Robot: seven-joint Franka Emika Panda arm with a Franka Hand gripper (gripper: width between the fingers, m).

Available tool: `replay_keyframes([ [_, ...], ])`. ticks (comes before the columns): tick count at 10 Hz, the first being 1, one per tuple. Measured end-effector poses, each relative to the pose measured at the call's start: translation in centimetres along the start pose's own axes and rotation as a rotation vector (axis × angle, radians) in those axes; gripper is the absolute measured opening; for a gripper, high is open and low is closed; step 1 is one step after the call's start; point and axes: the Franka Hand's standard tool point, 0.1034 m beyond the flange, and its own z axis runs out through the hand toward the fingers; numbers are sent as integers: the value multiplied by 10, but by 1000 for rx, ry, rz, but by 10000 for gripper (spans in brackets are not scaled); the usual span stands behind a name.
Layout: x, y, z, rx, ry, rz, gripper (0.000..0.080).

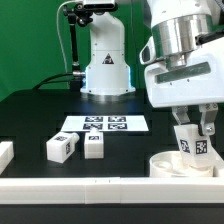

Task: Assemble stool

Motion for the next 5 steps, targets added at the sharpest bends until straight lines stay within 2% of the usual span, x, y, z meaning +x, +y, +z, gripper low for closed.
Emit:
replay_keyframes([
  [1, 0, 0, 0, 1, -3, 34, 345],
  [2, -1, 0, 0, 1, -4, 28, 419],
  [3, 0, 1, 0, -4, -5, 6, 553],
  [4, 1, 0, -3, -25, -21, -51, 553],
  [5, 3, -3, -9, -28, -28, -81, 631],
])
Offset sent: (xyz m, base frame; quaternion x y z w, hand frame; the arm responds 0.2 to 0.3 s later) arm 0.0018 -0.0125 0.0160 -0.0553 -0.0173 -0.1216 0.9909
